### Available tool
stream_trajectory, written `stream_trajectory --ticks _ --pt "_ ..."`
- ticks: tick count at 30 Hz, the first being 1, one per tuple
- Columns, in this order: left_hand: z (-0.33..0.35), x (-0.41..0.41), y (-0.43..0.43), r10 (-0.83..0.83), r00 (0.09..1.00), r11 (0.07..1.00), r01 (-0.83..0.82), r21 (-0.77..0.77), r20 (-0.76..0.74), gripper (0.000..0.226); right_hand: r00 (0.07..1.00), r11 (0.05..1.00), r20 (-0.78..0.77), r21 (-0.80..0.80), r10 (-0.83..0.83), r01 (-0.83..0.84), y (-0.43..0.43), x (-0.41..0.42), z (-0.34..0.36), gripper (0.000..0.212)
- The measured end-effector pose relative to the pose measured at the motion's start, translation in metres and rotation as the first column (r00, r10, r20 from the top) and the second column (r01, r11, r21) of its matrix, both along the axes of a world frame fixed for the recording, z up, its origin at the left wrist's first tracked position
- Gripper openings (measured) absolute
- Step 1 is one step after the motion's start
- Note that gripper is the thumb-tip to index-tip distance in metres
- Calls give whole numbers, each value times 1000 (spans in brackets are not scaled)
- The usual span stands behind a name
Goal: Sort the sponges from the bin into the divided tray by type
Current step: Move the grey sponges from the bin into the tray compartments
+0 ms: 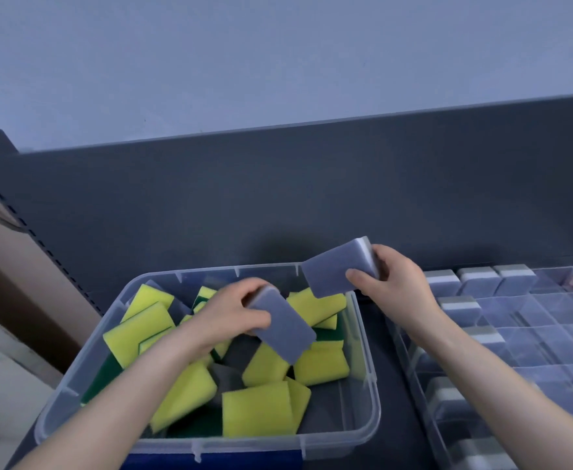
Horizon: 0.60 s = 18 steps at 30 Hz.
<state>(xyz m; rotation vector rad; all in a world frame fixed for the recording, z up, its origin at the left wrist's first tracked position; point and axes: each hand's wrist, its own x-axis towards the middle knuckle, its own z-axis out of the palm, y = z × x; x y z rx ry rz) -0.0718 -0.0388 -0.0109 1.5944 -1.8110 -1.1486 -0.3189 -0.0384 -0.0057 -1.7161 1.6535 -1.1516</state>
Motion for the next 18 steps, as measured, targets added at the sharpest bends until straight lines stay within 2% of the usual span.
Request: stream_trajectory --ticks 3,6,8,10,12,15,16,18 --pt "7 14 1 163 967 986 -168 -8 -194 31 1000 1000 -28 -18 1 -1 1 7 -1 15" --pt "6 22 1 311 889 944 -331 -3 -336 20 998 1000 -70 -4 5 -5 2 14 -4 16" --pt "5 26 4 403 819 902 -430 28 -408 26 995 1000 -100 9 26 -25 3 20 -7 17" --pt "3 28 8 432 786 887 -458 53 -443 28 992 998 -112 18 54 -52 4 28 -8 17" --pt "-2 32 10 384 857 911 -412 -8 -345 37 995 997 -70 17 74 -73 7 36 -6 18" --pt "-7 35 16 239 970 959 -244 -146 -51 62 996 996 3 10 84 -84 13 44 0 18" --pt "-9 35 17 206 979 964 -204 -173 -4 65 996 996 10 7 91 -91 15 47 2 17" --pt "-11 33 18 178 984 960 -171 -221 11 57 995 995 -2 -2 98 -98 18 51 2 16"
